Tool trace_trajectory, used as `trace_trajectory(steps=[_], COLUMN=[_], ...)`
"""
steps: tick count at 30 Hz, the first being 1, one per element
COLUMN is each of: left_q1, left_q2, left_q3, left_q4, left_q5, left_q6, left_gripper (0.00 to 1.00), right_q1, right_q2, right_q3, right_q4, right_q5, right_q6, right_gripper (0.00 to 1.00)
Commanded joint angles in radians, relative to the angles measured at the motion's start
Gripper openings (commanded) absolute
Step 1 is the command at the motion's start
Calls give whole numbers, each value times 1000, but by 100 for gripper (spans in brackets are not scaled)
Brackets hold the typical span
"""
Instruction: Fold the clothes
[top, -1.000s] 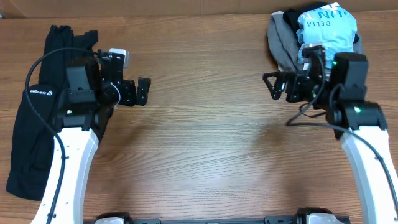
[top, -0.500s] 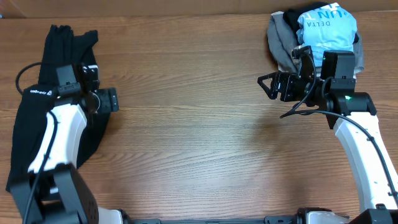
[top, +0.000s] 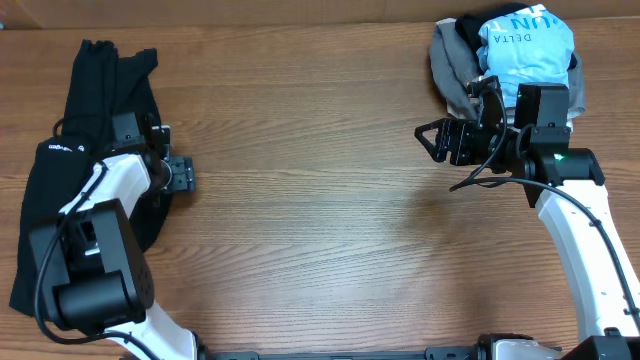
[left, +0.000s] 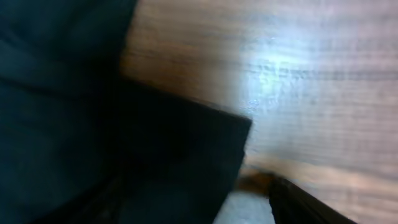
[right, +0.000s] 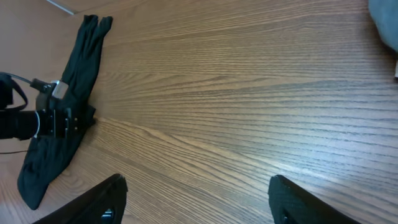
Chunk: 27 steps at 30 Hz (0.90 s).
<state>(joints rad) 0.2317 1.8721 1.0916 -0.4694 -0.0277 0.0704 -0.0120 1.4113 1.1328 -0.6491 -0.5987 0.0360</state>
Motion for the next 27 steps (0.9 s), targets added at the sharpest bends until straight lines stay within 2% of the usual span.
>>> trace_trajectory(steps=[1, 4, 6, 9, 11, 18, 21, 27], left_q1=[5, 5, 3, -2, -10, -125, -218, -417], left_q2=[61, 94, 111, 129, 131, 116, 113, 113], left_q3=[17, 16, 17, 17, 17, 65, 142, 321], left_q4=[16, 42, 56, 66, 67, 53, 2, -83], left_q5=[-29, -33, -27, 26, 63, 204, 240, 371], left_q6=[1, 1, 1, 1, 1, -5, -25, -30], left_gripper=[71, 62, 48, 15, 4, 4, 4, 4], right_q1=[6, 6, 5, 6, 6, 5, 5, -1], right_q2=[1, 1, 1, 1, 1, 1, 1, 1], right_q3=[19, 19, 19, 19, 19, 19, 19, 19], right_q4=[-1, -11, -16, -19, -19, -18, -18, -17], right_q5=[3, 3, 3, 3, 3, 11, 21, 26], right_q6=[-6, -6, -6, -6, -5, -5, -5, 20], right_gripper=[74, 71, 68, 65, 62, 53, 48, 44])
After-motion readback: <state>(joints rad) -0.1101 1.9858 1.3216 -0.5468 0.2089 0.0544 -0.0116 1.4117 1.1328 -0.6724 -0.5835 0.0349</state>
